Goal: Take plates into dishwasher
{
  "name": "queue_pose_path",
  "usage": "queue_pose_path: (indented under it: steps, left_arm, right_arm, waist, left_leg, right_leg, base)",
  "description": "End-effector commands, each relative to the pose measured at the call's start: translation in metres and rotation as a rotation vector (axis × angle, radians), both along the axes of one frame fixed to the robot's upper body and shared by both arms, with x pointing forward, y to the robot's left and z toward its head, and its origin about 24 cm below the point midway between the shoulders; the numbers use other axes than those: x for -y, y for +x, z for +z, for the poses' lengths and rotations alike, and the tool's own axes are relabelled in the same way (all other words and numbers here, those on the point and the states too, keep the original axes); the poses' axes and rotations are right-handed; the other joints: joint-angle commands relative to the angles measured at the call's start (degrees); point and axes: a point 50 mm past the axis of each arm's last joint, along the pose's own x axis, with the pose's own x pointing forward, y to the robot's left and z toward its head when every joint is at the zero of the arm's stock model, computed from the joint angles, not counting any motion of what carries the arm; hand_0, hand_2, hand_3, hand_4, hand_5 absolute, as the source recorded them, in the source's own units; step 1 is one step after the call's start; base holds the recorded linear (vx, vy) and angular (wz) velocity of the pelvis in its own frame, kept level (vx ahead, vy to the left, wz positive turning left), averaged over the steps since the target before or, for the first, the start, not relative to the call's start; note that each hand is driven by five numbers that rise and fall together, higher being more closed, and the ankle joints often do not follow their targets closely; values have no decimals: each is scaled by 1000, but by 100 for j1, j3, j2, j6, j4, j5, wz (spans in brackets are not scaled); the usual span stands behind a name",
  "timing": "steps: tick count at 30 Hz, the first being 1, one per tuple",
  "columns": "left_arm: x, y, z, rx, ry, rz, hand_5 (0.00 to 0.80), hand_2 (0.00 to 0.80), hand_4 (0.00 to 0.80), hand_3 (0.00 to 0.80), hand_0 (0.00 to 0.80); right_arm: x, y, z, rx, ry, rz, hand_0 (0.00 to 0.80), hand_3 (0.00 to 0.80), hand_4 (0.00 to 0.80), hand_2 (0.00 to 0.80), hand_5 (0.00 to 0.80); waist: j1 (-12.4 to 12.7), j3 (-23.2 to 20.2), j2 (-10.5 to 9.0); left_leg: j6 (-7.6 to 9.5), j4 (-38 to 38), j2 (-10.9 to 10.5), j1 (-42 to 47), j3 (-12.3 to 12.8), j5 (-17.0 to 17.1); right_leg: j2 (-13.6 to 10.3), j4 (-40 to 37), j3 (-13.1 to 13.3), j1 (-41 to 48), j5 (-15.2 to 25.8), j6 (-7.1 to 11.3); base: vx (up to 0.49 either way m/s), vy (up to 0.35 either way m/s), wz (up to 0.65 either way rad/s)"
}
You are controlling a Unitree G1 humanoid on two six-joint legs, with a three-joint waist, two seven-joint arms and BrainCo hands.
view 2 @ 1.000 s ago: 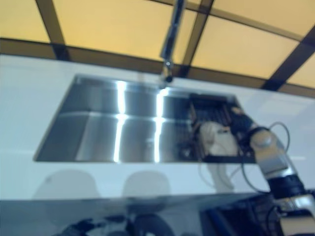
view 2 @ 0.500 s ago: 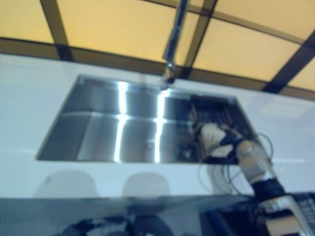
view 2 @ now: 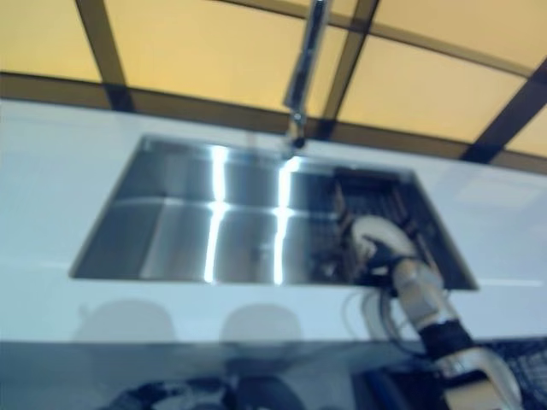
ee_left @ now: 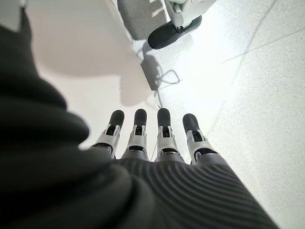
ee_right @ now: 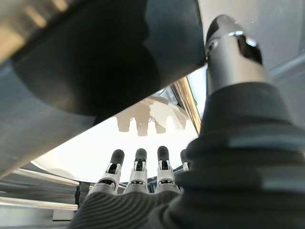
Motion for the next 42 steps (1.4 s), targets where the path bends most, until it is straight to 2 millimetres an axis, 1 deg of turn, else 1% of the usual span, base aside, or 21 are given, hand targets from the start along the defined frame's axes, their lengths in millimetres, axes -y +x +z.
queue_pose_path:
  steps: [1, 10, 13, 16, 18, 23, 27, 29, 33, 37, 40, 42]
  left_arm:
    - [19, 16, 0, 39, -30, -57, 0, 0, 0, 0, 0]
    - [23, 18, 0, 44, -39, -64, 0, 0, 0, 0, 0]
    - [23, 18, 0, 44, -37, -63, 0, 0, 0, 0, 0]
    - [19, 18, 1, 42, -27, -54, 0, 0, 0, 0, 0]
    - [16, 18, 2, 42, -20, -50, 0, 0, 0, 0, 0]
    - [12, 12, 1, 41, -15, -37, 0, 0, 0, 0, 0]
    - [11, 7, -1, 36, -14, -30, 0, 0, 0, 0, 0]
    - [10, 5, -1, 33, -13, -30, 0, 0, 0, 0, 0]
    - [8, 2, -2, 24, -4, -29, 0, 0, 0, 0, 0]
    - [6, 0, -2, 19, -1, -33, 0, 0, 0, 0, 0]
    - [7, -1, -2, 14, -2, -46, 0, 0, 0, 0, 0]
    - [7, -1, -2, 7, 0, -59, 0, 0, 0, 0, 0]
  right_arm:
    - [5, 14, 31, 119, -98, 15, 0, 0, 0, 0, 0]
    - [2, 16, 34, 151, -105, 20, 0, 0, 0, 0, 0]
    - [4, 16, 41, 182, -59, -8, 0, 0, 0, 0, 0]
    - [7, 21, 57, 259, 39, -63, 0, 0, 0, 0, 0]
    - [10, 24, 72, 340, 87, -103, 0, 0, 0, 0, 0]
    - [27, 23, 100, 443, 111, -157, 0, 0, 0, 0, 0]
    - [40, 22, 115, 498, 121, -208, 0, 0, 0, 0, 0]
    - [47, 20, 119, 509, 122, -232, 0, 0, 0, 0, 0]
    - [60, 19, 124, 514, 96, -287, 0, 0, 0, 0, 0]
    - [71, 17, 121, 483, 24, -330, 0, 0, 0, 0, 0]
    - [80, 16, 116, 450, -55, -360, 0, 0, 0, 0, 0]
    - [84, 16, 113, 422, -165, -349, 0, 0, 0, 0, 0]
  waist:
    - [31, 24, 151]
    - [54, 36, 171]
    - [59, 42, 174]
    - [53, 54, 155]
    - [43, 69, 140]
    - [6, 50, 114]
    - [-36, -5, 108]
    - [-44, -22, 103]
    - [-37, -63, 74]
    - [-23, -72, 59]
    - [6, -69, 66]
    - [27, -70, 68]
  left_leg:
    - [-92, -215, 81, 16, 263, -206]
    - [-86, -215, 86, 0, 234, -191]
    - [-93, -215, 93, -4, 203, -187]
    - [-102, -215, 107, 9, 192, -187]
    - [-100, -215, 116, 19, 196, -190]
    - [-87, -215, 122, 49, 230, -204]
    - [-82, -215, 112, 73, 244, -214]
    - [-81, -215, 110, 84, 251, -225]
    - [-86, -215, 108, 83, 269, -227]
    - [-85, -215, 104, 88, 288, -230]
    - [-86, -215, 89, 94, 289, -241]
    - [-89, -215, 78, 87, 300, -251]
  right_leg:
    - [6, 782, 341, -392, -587, 194]
    - [-8, 826, 341, -438, -591, 193]
    - [-15, 845, 340, -449, -585, 196]
    - [-18, 876, 326, -459, -560, 201]
    - [-21, 922, 330, -494, -532, 207]
    - [-5, 941, 340, -502, -538, 201]
    - [19, 926, 371, -496, -566, 182]
    - [26, 923, 377, -491, -579, 176]
    - [56, 858, 375, -440, -600, 168]
    - [77, 804, 363, -398, -618, 163]
    - [83, 749, 353, -361, -627, 163]
    - [78, 700, 339, -331, -631, 166]
  base:
    - [0, 0, 0]
    - [-10, 16, 5]
    - [0, 0, 0]
    - [0, 0, 0]
    - [0, 0, 0]
    - [0, 0, 0]
    - [0, 0, 0]
    - [0, 0, 0]
    - [0, 0, 0]
    - [2, -4, -1]
    - [3, -3, -1]
    - [0, 0, 0]
